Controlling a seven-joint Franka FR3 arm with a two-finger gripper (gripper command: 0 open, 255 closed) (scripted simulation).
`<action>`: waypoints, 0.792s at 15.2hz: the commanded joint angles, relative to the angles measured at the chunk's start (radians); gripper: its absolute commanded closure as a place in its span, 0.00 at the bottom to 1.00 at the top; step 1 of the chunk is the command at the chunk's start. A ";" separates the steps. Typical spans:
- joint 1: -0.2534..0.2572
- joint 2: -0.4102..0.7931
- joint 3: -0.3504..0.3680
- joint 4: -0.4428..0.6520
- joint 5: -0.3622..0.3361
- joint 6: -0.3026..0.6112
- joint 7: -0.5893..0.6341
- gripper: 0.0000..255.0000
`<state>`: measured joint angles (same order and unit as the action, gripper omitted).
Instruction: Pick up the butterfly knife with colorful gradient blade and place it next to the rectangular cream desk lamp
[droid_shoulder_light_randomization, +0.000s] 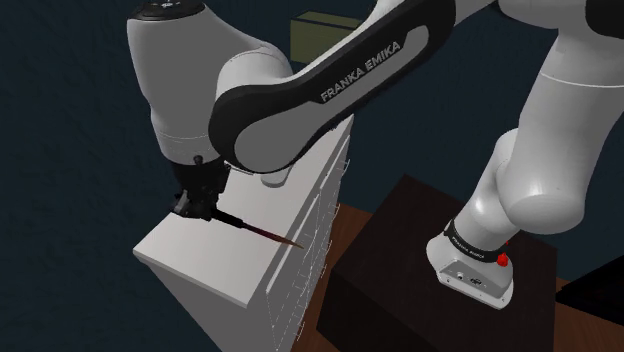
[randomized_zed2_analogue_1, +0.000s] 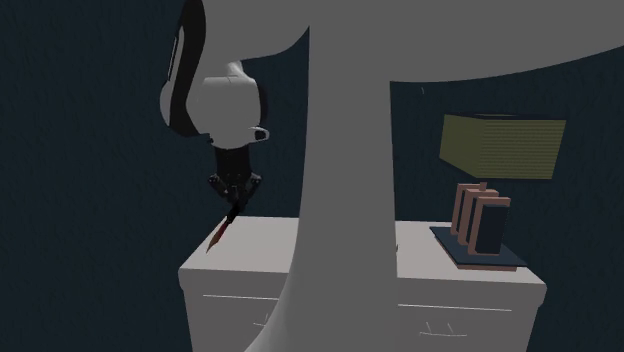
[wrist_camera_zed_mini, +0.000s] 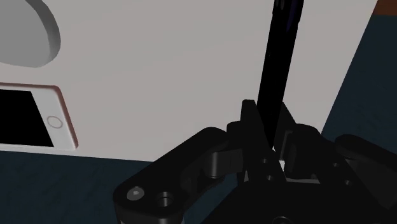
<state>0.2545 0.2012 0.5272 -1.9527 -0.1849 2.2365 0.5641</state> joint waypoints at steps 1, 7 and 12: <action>-0.003 -0.013 0.003 0.014 0.011 -0.025 -0.009 1.00; -0.008 -0.044 0.008 0.060 0.037 -0.097 -0.028 1.00; -0.010 -0.064 0.011 0.105 0.053 -0.159 -0.041 1.00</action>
<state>0.2446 0.1409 0.5377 -1.8590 -0.1350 2.0933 0.5251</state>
